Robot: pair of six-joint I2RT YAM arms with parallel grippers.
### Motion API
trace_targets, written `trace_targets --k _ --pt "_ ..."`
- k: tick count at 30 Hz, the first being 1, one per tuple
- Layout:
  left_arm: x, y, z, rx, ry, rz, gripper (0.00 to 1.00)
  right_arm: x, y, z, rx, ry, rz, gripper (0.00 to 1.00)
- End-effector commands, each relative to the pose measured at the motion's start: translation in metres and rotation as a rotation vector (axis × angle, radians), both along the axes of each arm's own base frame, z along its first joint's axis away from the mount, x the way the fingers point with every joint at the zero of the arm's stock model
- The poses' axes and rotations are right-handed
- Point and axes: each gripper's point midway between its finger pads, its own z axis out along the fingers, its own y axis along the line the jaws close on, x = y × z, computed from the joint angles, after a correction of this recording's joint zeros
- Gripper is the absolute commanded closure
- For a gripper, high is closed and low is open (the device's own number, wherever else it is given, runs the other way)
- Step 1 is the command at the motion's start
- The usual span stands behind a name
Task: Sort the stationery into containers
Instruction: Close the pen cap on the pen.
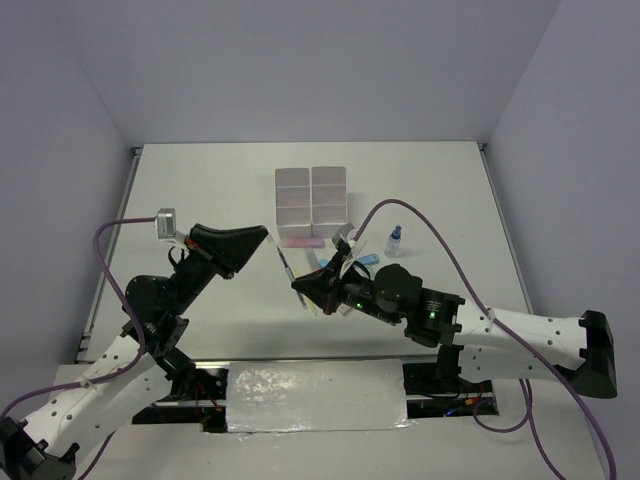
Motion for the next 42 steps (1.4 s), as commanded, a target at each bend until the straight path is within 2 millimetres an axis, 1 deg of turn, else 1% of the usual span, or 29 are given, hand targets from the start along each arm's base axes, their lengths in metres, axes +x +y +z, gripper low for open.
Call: trace_targets --k 1,7,16,20,27,42 --pt "-0.011 0.000 0.027 -0.013 -0.097 -0.018 1.00 0.001 0.004 0.026 0.038 -0.041 -0.001 1.00" --pt "-0.009 -0.003 0.025 -0.007 -0.095 -0.018 1.00 0.001 0.001 0.029 0.045 -0.046 -0.004 1.00" --pt "-0.008 -0.005 0.024 0.010 -0.099 -0.013 1.00 0.002 -0.001 0.026 0.042 -0.046 -0.014 1.00" --pt "-0.007 -0.006 0.020 0.025 -0.097 -0.007 1.00 0.007 -0.004 0.026 0.042 -0.041 -0.045 1.00" --pt "-0.004 -0.007 0.017 0.036 -0.089 -0.003 1.00 0.008 -0.005 0.027 0.042 -0.043 -0.053 1.00" --pt "-0.002 -0.008 0.014 0.064 -0.090 0.006 1.00 0.005 0.000 0.033 0.048 -0.038 -0.033 1.00"
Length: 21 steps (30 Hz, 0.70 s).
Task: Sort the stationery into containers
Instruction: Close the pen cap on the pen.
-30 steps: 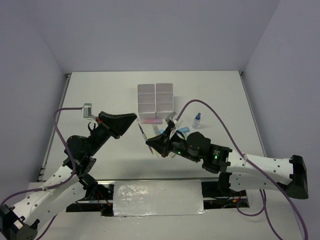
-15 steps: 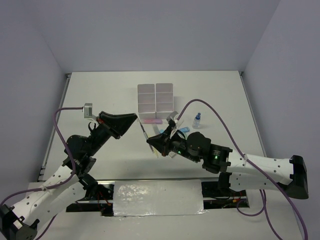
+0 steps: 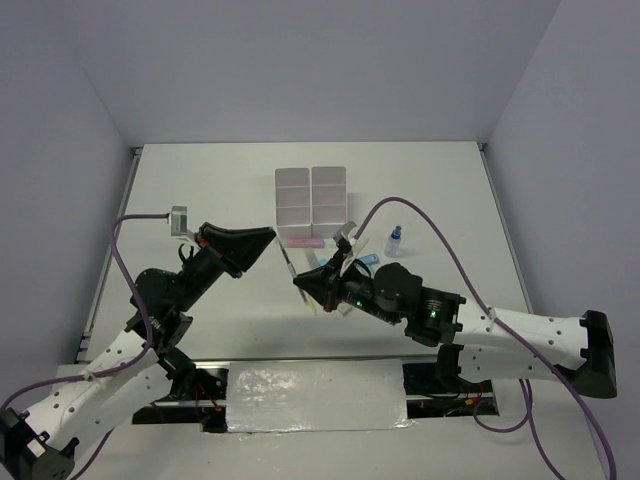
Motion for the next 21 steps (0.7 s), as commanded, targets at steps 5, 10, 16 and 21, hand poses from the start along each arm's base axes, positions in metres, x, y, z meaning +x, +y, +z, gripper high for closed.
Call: trace_targets --k 5,10,16,21 --pt "-0.009 0.002 0.027 -0.016 -0.088 -0.008 1.00 -0.002 0.004 0.035 0.071 -0.034 0.012 1.00" --pt "-0.009 0.002 0.027 -0.026 -0.084 -0.010 1.00 0.000 0.009 0.038 0.064 -0.038 0.011 1.00" --pt "-0.010 -0.001 0.026 -0.027 -0.070 -0.030 1.00 0.005 0.009 0.044 0.065 -0.058 -0.013 1.00" --pt "-0.008 -0.003 0.023 -0.002 -0.057 -0.032 1.00 0.008 0.007 0.051 0.065 -0.078 -0.026 1.00"
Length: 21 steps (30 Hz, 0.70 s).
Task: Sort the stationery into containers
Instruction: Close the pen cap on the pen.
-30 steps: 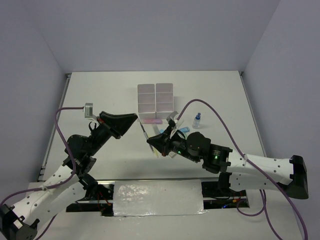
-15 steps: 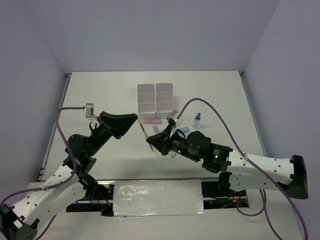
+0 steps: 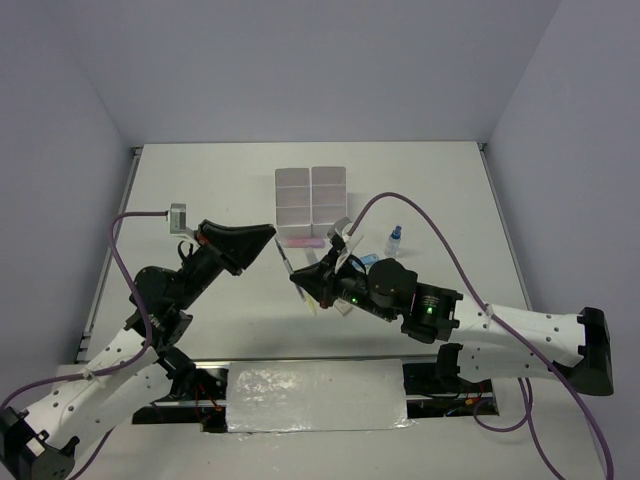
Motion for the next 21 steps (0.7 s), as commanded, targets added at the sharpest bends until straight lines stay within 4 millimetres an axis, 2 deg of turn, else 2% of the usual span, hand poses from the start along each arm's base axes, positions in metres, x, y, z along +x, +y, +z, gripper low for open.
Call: trace_targets --k 1,9,21 --pt "-0.010 -0.002 0.021 -0.004 -0.060 -0.032 1.00 0.005 -0.001 0.046 0.089 -0.061 -0.029 1.00" --pt "-0.009 -0.003 0.019 0.014 -0.051 -0.034 1.00 0.008 -0.007 0.055 0.090 -0.086 -0.051 1.00" --pt "-0.009 -0.007 0.019 0.014 -0.040 -0.057 1.00 0.008 -0.007 0.056 0.102 -0.096 -0.055 1.00"
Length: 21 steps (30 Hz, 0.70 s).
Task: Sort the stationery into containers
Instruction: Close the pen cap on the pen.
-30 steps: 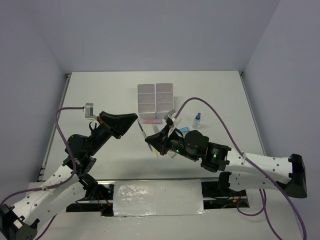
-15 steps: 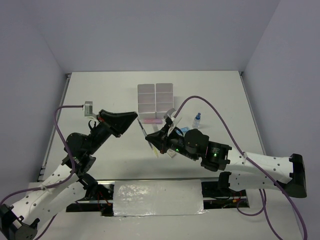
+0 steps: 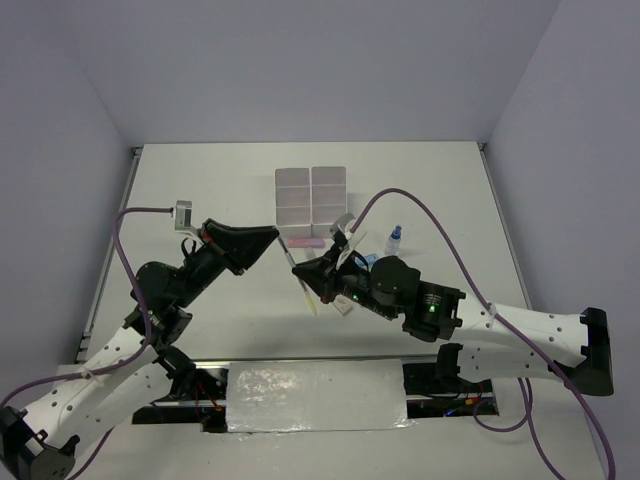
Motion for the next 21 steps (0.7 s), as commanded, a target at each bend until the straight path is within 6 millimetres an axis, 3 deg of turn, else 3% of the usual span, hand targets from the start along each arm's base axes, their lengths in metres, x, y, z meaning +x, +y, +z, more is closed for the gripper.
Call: trace_targets --k 1,4,6,9,18,21 --pt "-0.011 -0.003 0.023 -0.029 -0.075 -0.044 1.00 0.000 -0.002 0.047 0.126 -0.064 -0.010 1.00" --pt "-0.011 -0.006 0.022 -0.011 -0.079 -0.060 0.93 0.001 -0.003 0.055 0.163 -0.083 -0.015 1.00" --pt "-0.012 -0.008 0.023 -0.001 -0.084 -0.068 0.74 0.001 -0.003 0.059 0.174 -0.093 -0.016 1.00" --pt "-0.014 -0.009 0.025 0.019 -0.106 -0.074 0.58 0.001 -0.003 0.061 0.169 -0.100 -0.013 1.00" --pt "-0.019 -0.010 0.044 0.006 -0.170 -0.089 0.59 -0.004 0.001 0.065 0.178 -0.084 0.019 1.00" --pt "-0.022 -0.015 0.042 0.017 -0.182 -0.124 0.62 -0.004 0.003 0.068 0.181 -0.084 0.023 1.00"
